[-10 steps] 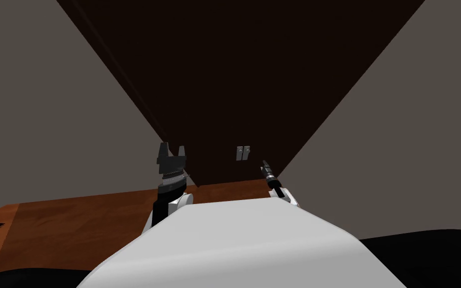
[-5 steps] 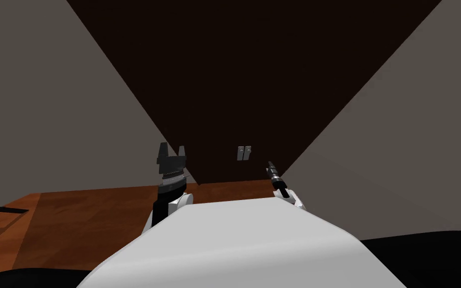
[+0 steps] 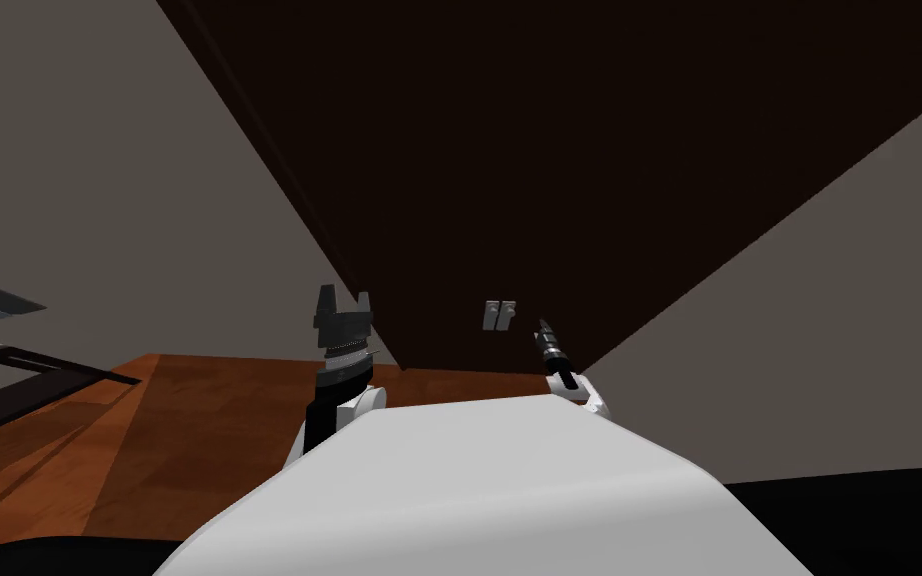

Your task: Pull the door open

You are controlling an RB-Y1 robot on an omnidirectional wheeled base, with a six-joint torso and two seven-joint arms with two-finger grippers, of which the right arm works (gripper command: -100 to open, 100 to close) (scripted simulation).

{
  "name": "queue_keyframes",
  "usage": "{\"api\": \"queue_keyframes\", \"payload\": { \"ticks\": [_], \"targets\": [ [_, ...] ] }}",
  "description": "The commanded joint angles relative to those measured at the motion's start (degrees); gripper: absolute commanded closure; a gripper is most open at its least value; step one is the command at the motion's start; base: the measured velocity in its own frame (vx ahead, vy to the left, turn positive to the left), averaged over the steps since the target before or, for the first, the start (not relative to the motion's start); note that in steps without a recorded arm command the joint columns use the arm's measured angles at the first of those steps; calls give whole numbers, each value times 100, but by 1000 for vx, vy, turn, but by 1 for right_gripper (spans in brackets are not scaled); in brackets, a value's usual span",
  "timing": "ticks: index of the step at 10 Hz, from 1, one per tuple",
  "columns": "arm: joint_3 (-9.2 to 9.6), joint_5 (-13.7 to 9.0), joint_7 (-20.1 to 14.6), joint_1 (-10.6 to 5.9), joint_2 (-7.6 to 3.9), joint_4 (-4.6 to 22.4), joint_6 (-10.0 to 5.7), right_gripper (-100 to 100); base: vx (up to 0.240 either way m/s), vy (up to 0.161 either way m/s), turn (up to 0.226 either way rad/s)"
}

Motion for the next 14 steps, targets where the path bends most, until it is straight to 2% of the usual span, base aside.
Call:
{"api": "queue_keyframes", "payload": {
  "ticks": [1, 3, 4, 5, 10, 11, 12, 13, 14],
  "targets": [
    [84, 4, 11, -105, 71, -41, -8, -100, 203, 37, 174],
    [231, 19, 16, -255, 170, -72, -49, -100, 222, 125, 175],
    [182, 12, 9, -239, 123, -47, -15, -100, 107, 57, 26],
    [182, 12, 9, -239, 123, -47, -15, 100, -12, -6, -27],
    [182, 12, 9, -239, 123, -47, -15, 100, -21, -8, 9],
    [95, 2, -3, -129, 55, -6, 4, 100, -116, -46, -92],
    [43, -5, -18, -69, 7, 9, 11, 100, -202, -108, -173],
    [43, -5, -18, -69, 7, 9, 11, 100, -161, -105, -70],
    [-10, -12, -46, 8, -59, 22, 12, 100, -145, -68, -27]
  ]
}}
